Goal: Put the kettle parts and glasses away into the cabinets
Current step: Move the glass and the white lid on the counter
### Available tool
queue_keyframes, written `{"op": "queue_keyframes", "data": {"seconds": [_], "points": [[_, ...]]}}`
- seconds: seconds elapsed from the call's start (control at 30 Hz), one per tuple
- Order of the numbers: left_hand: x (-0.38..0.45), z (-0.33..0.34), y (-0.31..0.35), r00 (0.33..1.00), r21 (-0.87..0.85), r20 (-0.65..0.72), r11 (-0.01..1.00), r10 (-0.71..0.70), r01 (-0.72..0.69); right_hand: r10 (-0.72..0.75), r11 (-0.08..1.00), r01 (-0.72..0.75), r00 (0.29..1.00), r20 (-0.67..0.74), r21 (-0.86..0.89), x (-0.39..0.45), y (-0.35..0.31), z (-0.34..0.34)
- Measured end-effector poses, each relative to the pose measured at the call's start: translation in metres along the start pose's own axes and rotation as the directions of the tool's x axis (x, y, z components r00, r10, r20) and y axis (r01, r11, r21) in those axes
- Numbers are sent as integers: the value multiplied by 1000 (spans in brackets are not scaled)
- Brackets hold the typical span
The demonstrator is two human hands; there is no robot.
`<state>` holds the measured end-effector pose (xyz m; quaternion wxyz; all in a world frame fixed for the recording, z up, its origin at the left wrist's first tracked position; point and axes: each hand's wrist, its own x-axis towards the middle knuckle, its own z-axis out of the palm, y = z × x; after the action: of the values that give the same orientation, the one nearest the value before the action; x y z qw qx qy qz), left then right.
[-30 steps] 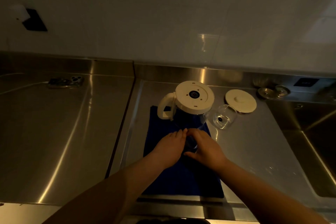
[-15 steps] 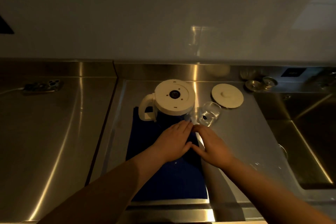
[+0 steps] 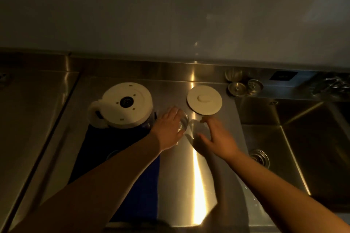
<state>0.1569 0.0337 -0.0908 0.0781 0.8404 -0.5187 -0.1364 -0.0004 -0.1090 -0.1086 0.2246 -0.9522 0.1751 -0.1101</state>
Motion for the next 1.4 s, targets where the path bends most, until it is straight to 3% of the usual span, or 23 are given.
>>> {"op": "queue_keyframes", "data": {"seconds": [0.07,0.2,0.37,0.63,0.83,1.0,1.23,1.4], "points": [[13,8,1,999,45,18,998,-37,36,9,1000,-9,1000,9,1,11,16,-5],[27,21,2,996,22,-81,999,-36,38,4,1000,-4,999,32,6,38,40,-8],[37,27,8,993,34,-41,993,-109,110,15,1000,-14,1000,17,-20,77,59,1],[39,26,8,992,48,-5,991,-127,127,47,985,-27,992,117,-169,122,86,11],[39,21,12,991,73,-17,988,-135,135,138,973,-87,962,236,-213,137,91,17],[39,17,15,988,87,-51,985,-145,149,176,963,-125,962,209,-237,138,81,18],[34,18,17,992,130,-33,983,-124,127,154,901,6,930,332,-434,122,74,5],[15,4,24,990,119,-116,989,-79,92,121,904,14,951,285,-428,104,61,-14]]}}
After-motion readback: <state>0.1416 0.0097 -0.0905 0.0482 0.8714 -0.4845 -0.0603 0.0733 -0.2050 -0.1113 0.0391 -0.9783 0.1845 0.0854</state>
